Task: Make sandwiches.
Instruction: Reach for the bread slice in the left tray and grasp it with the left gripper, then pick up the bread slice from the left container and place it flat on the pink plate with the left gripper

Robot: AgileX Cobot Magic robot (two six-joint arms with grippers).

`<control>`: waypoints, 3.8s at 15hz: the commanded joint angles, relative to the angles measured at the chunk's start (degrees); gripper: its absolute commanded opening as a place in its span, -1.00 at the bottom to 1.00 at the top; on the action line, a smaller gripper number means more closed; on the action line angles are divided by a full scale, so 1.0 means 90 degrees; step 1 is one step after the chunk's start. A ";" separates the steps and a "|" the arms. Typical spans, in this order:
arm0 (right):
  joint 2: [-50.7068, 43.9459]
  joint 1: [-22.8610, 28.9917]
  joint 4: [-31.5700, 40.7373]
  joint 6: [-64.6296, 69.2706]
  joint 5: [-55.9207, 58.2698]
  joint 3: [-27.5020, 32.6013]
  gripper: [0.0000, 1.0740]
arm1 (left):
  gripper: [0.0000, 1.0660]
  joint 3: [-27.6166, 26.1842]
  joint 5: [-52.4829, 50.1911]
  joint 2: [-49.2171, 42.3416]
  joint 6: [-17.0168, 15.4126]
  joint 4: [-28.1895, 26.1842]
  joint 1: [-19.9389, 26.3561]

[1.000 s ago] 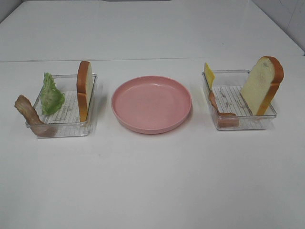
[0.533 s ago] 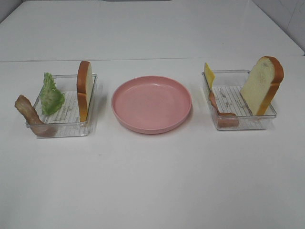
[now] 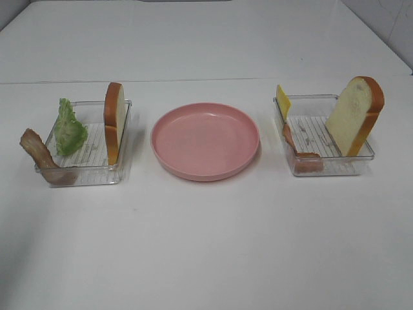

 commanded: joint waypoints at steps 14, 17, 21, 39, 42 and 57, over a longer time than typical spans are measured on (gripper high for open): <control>-0.0089 -0.0038 0.0032 0.0038 -0.0051 0.0013 0.45 | 0.30 -0.6220 0.4176 0.6805 -0.1146 -0.0306 -0.1738; -0.0089 -0.0038 0.0032 0.0038 -0.0051 0.0013 0.45 | 0.30 -0.7156 0.4361 0.7926 -0.1541 -0.0197 -0.2254; -0.0089 -0.0038 0.0032 0.0038 -0.0051 0.0013 0.45 | 0.30 -0.7525 0.4361 0.8512 -0.1642 -0.0127 -0.2591; -0.0089 -0.0038 0.0032 0.0038 -0.0051 0.0013 0.45 | -0.73 -0.7760 0.3272 0.9428 -0.1878 0.0560 -0.2597; -0.0089 -0.0038 0.0032 0.0038 -0.0051 0.0013 0.45 | -0.76 -0.7760 0.3279 0.9428 -0.1878 0.0560 -0.2597; -0.0089 -0.0038 0.0032 0.0038 -0.0051 0.0013 0.45 | -1.00 -0.8002 0.2476 0.8397 0.0070 -0.2476 -0.2241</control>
